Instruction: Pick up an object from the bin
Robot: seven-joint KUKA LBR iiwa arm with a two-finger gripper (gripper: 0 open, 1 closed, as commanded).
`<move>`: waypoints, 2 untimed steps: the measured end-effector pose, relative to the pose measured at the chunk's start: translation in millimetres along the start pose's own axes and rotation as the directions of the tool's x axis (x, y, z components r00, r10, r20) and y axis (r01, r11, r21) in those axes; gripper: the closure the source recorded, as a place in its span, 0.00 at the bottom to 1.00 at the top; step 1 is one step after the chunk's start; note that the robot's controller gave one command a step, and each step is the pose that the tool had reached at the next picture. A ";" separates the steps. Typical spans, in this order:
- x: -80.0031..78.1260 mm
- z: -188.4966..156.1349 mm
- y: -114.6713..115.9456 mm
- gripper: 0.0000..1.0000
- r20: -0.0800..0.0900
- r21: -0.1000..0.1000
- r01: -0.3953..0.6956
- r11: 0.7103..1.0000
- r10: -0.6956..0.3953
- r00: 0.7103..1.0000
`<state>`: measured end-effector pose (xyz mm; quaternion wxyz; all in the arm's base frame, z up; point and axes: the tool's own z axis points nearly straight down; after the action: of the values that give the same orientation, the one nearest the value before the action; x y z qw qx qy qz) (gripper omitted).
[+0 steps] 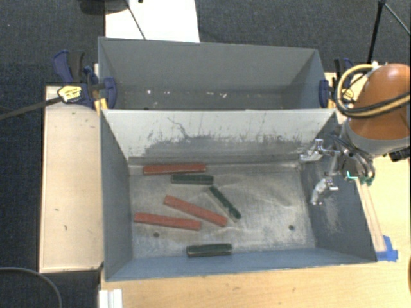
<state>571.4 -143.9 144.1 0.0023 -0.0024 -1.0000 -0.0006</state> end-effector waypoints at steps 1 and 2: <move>-2.1 -4.3 0.4 0.00 0.008 0.002 0.004 1.000 -0.004 1.000; 30.8 60.9 46.3 0.00 0.011 0.003 0.048 0.999 -0.048 0.999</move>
Offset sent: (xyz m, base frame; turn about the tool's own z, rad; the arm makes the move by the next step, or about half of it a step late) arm -0.0380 0.0558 -0.0741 -0.0567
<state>540.6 -97.4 83.5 -0.0033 0.0217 -0.9998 0.0006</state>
